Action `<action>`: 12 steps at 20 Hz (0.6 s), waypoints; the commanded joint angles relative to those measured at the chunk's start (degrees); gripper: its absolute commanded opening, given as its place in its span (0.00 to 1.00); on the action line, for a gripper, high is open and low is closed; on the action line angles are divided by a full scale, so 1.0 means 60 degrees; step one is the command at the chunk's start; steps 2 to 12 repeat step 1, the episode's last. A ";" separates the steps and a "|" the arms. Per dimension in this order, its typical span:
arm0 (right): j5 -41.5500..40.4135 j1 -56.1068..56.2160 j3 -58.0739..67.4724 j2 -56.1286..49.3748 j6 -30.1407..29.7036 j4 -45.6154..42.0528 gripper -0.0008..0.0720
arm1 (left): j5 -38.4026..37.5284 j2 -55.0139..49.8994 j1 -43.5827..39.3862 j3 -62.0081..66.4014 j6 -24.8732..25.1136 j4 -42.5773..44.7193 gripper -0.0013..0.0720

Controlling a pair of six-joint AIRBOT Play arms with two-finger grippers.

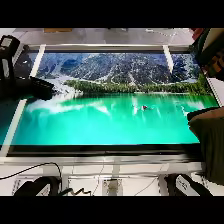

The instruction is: Fold the clothes and pants, and hang the long-sleeved shirts on hangers.

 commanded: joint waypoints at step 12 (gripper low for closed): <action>-0.0146 0.0503 -0.0004 -0.0004 -0.0178 -0.0295 0.06 | 0.0000 0.0007 0.0004 0.0004 0.0000 0.0000 0.04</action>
